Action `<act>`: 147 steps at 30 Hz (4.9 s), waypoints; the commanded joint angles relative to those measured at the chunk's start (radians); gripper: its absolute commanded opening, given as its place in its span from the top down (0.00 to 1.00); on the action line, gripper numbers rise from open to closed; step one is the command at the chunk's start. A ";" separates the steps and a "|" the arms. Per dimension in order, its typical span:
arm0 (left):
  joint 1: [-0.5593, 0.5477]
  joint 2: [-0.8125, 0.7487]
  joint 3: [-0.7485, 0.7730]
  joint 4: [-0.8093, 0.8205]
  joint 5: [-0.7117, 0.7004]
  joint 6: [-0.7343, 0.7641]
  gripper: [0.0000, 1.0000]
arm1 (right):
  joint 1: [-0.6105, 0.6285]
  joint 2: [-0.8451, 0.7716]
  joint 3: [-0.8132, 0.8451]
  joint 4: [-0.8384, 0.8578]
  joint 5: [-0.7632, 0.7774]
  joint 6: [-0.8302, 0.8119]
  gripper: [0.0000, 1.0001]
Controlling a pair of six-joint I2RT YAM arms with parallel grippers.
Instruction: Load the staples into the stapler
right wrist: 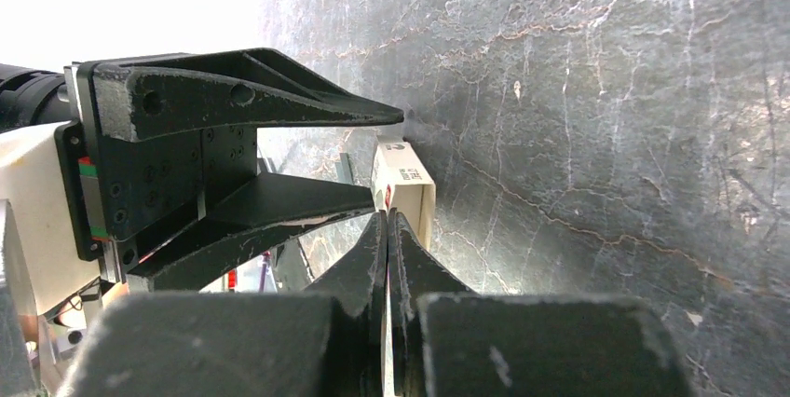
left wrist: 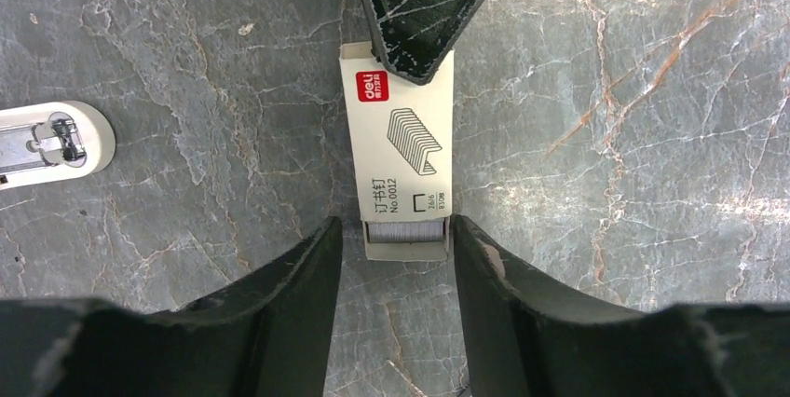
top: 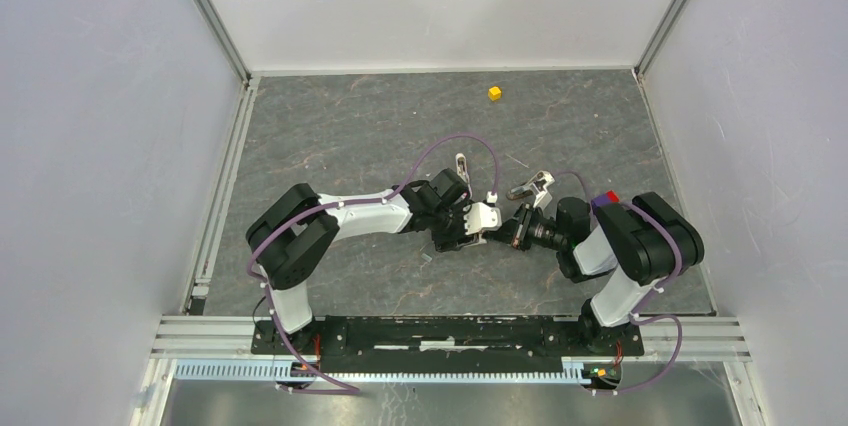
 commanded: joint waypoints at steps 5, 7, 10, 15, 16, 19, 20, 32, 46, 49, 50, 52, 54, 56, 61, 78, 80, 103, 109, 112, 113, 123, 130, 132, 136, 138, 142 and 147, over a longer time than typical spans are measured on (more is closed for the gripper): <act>-0.003 -0.015 0.001 0.000 -0.016 0.026 0.50 | 0.002 0.016 -0.014 0.073 -0.016 -0.001 1.00; -0.003 -0.021 -0.007 0.001 -0.023 0.028 0.51 | 0.002 0.019 -0.015 0.076 -0.016 0.000 1.00; -0.003 -0.032 -0.020 0.000 -0.032 0.028 0.51 | 0.002 0.023 -0.017 0.082 -0.018 0.002 1.00; -0.003 -0.042 -0.036 0.001 -0.067 0.021 0.54 | 0.000 0.027 -0.020 0.091 -0.021 0.003 1.00; -0.003 -0.047 -0.041 0.000 -0.069 0.021 0.55 | 0.000 0.028 -0.021 0.094 -0.023 0.003 1.00; -0.003 -0.061 -0.052 0.005 -0.078 0.017 0.55 | -0.003 0.026 -0.024 0.094 -0.025 -0.001 1.00; -0.002 -0.065 -0.056 0.003 -0.082 0.017 0.55 | -0.006 0.025 -0.027 0.093 -0.028 -0.002 1.00; -0.002 -0.099 -0.080 -0.016 -0.077 0.037 0.48 | -0.035 0.035 -0.031 0.097 -0.064 -0.014 1.00; -0.002 -0.034 -0.015 -0.019 0.007 0.086 0.30 | -0.004 0.034 -0.016 0.095 -0.057 -0.012 1.00; -0.002 -0.023 0.002 -0.032 0.010 0.103 0.30 | -0.001 0.041 -0.012 0.099 -0.059 -0.012 1.00; -0.002 -0.018 0.010 -0.039 0.012 0.103 0.31 | -0.001 0.043 -0.011 0.103 -0.061 -0.010 1.00; -0.002 -0.011 0.016 -0.039 0.018 0.103 0.31 | -0.001 0.044 -0.011 0.112 -0.062 -0.006 1.00; -0.002 -0.005 0.018 -0.037 0.022 0.102 0.31 | 0.002 0.049 -0.005 0.110 -0.067 -0.007 1.00; -0.002 0.002 0.019 -0.038 0.025 0.109 0.32 | 0.003 0.052 -0.005 0.114 -0.069 -0.008 1.00; -0.002 0.009 0.025 -0.040 0.038 0.118 0.38 | 0.003 0.064 -0.002 0.126 -0.077 -0.004 1.00; -0.002 -0.032 -0.034 -0.037 -0.021 0.099 0.59 | -0.003 0.090 0.000 0.152 -0.059 0.016 1.00; -0.002 -0.034 -0.036 -0.038 -0.030 0.095 0.60 | -0.003 0.098 -0.004 0.170 -0.061 0.024 1.00; 0.005 -0.041 -0.026 -0.087 -0.052 0.101 0.62 | -0.059 0.085 -0.048 0.226 -0.066 0.025 0.82; 0.006 -0.049 -0.019 -0.084 -0.044 0.071 0.62 | -0.024 0.049 -0.053 0.231 -0.008 0.019 0.78; 0.006 -0.050 -0.025 -0.079 -0.039 0.066 0.62 | -0.011 0.056 -0.042 0.238 0.008 0.019 0.77; 0.006 -0.049 -0.028 -0.078 -0.038 0.066 0.62 | -0.005 0.060 -0.036 0.241 0.006 0.021 0.77; 0.006 -0.046 -0.038 -0.060 -0.030 0.057 0.62 | 0.044 0.080 -0.002 0.199 0.039 0.007 0.72; 0.006 -0.040 -0.031 -0.059 -0.025 0.060 0.62 | 0.046 0.075 0.005 0.113 0.064 -0.044 0.71; 0.006 -0.040 -0.031 -0.060 -0.026 0.061 0.62 | 0.047 0.068 0.011 0.076 0.074 -0.070 0.71; 0.006 -0.036 -0.029 -0.060 -0.025 0.063 0.62 | 0.052 0.069 0.020 0.066 0.069 -0.075 0.70; 0.006 -0.034 -0.027 -0.057 -0.024 0.063 0.62 | 0.056 0.072 0.022 0.069 0.067 -0.072 0.72; 0.006 -0.031 -0.024 -0.057 -0.023 0.063 0.62 | 0.069 0.095 0.022 0.121 0.056 -0.040 0.75; 0.006 -0.032 -0.024 -0.056 -0.020 0.061 0.63 | 0.078 0.131 0.022 0.184 0.045 -0.001 0.80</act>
